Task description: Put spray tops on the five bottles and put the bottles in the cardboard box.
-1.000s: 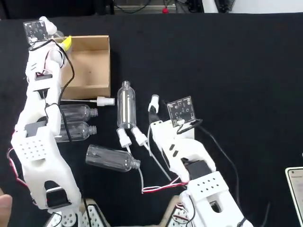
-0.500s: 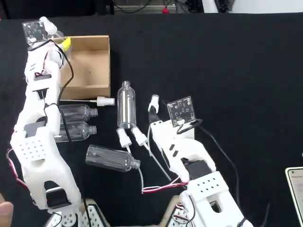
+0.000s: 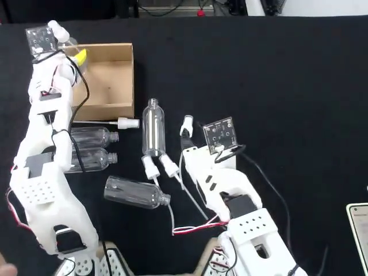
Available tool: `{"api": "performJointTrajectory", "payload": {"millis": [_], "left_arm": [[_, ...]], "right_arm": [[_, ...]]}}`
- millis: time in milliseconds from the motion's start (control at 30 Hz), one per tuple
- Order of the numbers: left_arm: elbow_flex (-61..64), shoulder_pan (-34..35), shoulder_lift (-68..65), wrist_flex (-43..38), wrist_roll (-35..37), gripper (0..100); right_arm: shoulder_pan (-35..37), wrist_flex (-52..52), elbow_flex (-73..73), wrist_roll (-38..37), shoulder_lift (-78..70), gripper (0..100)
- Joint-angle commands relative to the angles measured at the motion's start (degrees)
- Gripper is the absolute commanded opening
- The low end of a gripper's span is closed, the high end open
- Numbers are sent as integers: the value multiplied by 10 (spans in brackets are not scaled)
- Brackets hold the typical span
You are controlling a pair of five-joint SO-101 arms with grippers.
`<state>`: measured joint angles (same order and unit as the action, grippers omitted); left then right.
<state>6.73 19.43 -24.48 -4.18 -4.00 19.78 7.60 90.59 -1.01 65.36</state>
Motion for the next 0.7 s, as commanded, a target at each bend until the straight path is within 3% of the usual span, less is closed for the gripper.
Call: {"api": "performJointTrajectory", "payload": {"millis": [0, 233, 367, 667], "left_arm": [[35, -7, 101, 29, 3, 310], [90, -19, 265, 193, 3, 310], [98, -20, 330, 298, -11, 310], [96, -17, 371, 498, -84, 310]], "right_arm": [[-8, -9, -21, -4, -4, 124], [-8, -9, -21, -5, -5, 124], [-6, -9, -22, -44, -4, 124], [-6, -10, -20, -48, -7, 124]]}}
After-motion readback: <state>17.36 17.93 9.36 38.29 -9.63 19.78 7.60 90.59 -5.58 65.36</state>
